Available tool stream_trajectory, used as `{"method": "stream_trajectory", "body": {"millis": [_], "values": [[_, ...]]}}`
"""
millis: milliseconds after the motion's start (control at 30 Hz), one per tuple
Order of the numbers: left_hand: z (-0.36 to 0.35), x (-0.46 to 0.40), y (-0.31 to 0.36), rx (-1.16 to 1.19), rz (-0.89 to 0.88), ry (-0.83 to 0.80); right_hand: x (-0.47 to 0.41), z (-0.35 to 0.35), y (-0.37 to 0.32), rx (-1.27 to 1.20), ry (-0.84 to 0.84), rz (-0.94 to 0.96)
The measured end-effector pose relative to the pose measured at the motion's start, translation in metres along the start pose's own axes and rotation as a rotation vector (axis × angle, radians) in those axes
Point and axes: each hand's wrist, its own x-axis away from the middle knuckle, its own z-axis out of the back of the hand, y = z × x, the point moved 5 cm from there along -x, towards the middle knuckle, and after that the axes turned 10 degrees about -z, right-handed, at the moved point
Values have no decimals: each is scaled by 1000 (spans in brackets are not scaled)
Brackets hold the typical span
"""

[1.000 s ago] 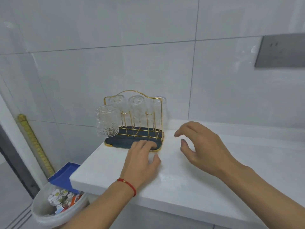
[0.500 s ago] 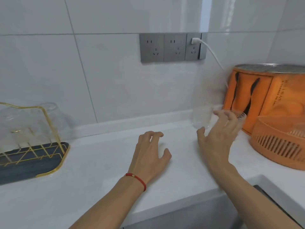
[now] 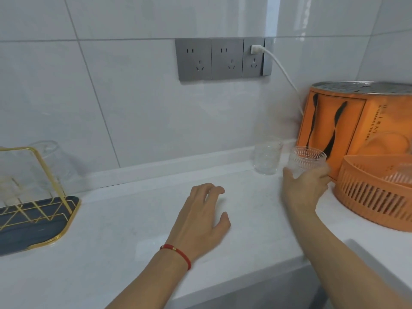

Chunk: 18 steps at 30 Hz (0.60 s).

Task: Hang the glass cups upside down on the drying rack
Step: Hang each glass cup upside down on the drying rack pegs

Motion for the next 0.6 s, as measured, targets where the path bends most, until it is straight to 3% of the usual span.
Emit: {"method": "stream_trajectory", "body": {"millis": [100,200,300,433,533,600], "values": [[1,2,-2,57,24,1,24,9,-14,-29,21,145],[3,3,-4,203,86,11,65,11,-39,-91,-148,524],[14,3,-8,462,179,144,113,4,-56,-5,-385,896],[34,10,-9,485,239,334,151,-7,-63,166,-518,1186],[44,22,-12,555,321,406,160,-6,-61,39,-660,1130],[54,31,-17,653,366,448,166,-8,-60,-144,-873,838]]}}
